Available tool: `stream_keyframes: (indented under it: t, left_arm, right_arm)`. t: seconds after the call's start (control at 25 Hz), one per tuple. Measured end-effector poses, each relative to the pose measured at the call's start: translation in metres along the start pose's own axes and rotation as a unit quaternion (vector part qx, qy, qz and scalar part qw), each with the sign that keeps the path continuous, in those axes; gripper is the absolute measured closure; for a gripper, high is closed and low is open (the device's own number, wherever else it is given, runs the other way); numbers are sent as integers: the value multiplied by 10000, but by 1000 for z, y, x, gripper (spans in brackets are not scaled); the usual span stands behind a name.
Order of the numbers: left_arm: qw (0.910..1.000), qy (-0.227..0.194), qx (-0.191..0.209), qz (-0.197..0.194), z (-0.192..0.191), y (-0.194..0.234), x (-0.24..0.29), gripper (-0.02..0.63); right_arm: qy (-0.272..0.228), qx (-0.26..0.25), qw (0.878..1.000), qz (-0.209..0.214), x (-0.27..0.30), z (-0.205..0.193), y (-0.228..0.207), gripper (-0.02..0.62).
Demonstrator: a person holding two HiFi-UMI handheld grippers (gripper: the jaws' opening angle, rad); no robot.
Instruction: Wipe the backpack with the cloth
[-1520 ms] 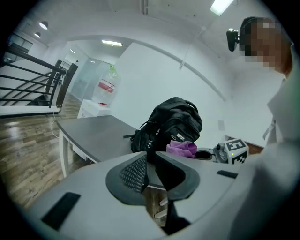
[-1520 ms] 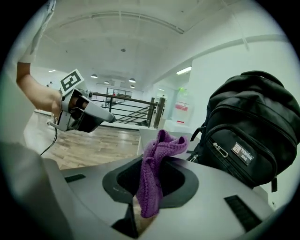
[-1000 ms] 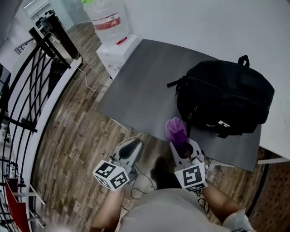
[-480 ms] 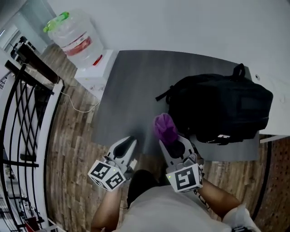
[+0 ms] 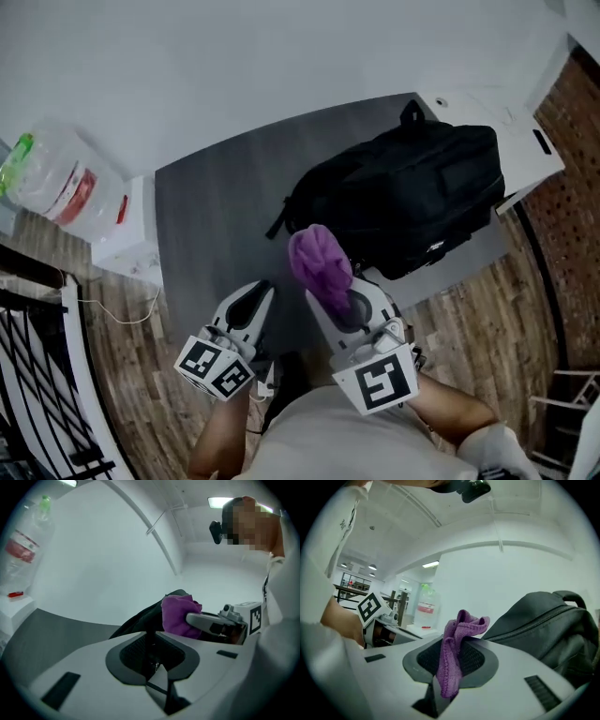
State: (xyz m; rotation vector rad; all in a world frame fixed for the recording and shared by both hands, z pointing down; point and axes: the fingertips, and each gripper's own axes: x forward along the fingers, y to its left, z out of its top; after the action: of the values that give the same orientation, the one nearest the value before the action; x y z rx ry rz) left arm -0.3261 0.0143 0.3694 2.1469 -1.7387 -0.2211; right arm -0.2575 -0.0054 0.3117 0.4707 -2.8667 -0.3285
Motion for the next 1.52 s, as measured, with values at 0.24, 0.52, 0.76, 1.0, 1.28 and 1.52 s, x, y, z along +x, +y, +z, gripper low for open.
stream_keyframes:
  t: [0.24, 0.52, 0.76, 1.0, 1.28, 1.52]
  left_arm:
    - [9925, 222, 94, -1200, 18, 9, 13, 549]
    - [9784, 376, 177, -2024, 25, -5, 15, 549]
    - [9672, 382, 264, -2497, 30, -24, 20, 549]
    - [9599, 450, 308, -2750, 29, -31, 22, 549]
    - [9541, 518, 334, -2931, 27, -41, 24, 549]
    - [9521, 594, 297, -2986, 15, -52, 28, 549]
  right_arm:
    - [-269, 696, 9885, -1318, 12, 42, -26, 517]
    - [-367, 1207, 9607, -2474, 9, 72, -78, 517]
    - [-174, 1378, 9386, -3159, -11, 56, -110, 517]
    - [-74, 1333, 9215, -3648, -44, 45, -115, 517]
    - [135, 1268, 9011, -4144, -85, 27, -114, 518]
    - [395, 1225, 8865, -4445, -126, 6, -109, 517]
